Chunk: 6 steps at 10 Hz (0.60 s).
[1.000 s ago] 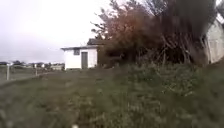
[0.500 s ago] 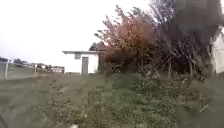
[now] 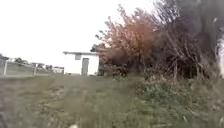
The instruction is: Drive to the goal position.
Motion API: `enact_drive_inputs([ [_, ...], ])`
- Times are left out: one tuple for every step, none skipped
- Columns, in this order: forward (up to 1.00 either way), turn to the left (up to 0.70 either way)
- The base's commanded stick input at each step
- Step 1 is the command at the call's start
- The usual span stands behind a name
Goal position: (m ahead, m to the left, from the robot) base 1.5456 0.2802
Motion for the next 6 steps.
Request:
enact_drive_inputs([
  [0.70,0.00],
  [0.70,0.00],
  [0.70,0.00],
  [0.70,0.01],
  [0.70,0.03],
  [0.70,0.12],
])
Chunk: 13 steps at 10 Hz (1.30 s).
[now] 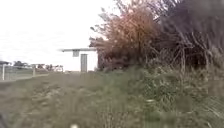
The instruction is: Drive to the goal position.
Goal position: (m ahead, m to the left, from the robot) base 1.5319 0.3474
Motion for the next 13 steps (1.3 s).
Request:
enact_drive_inputs([
  [0.70,0.12],
  [0.70,0.12],
  [0.70,0.09],
  [0.70,0.01],
  [0.70,0.03],
  [0.70,0.07],
  [0.70,0.12],
  [0.70,0.14],
  [0.70,0.14],
  [0.70,0.14],
  [0.70,0.14],
  [0.70,0.14],
  [0.70,0.14],
])
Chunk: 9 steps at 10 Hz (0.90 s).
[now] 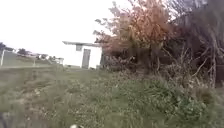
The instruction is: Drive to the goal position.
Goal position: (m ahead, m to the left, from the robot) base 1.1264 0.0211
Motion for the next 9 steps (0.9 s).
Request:
enact_drive_inputs([
  [0.70,0.14],
  [0.70,0.14],
  [0.70,0.14],
  [0.70,0.14],
  [0.70,0.14],
  [0.70,0.14],
  [0.70,0.14],
  [0.70,0.14],
  [0.70,0.14],
])
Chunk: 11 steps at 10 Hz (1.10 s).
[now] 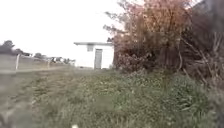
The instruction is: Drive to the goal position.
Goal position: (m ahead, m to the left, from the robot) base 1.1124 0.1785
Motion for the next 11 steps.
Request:
enact_drive_inputs([
  [0.70,0.14],
  [0.70,0.14],
  [0.70,0.14],
  [0.70,0.14],
  [0.70,0.14],
  [0.70,0.08],
  [0.70,0.06],
  [0.70,0.04],
  [0.70,0.02],
  [0.70,0.01],
  [0.70,0.00],
])
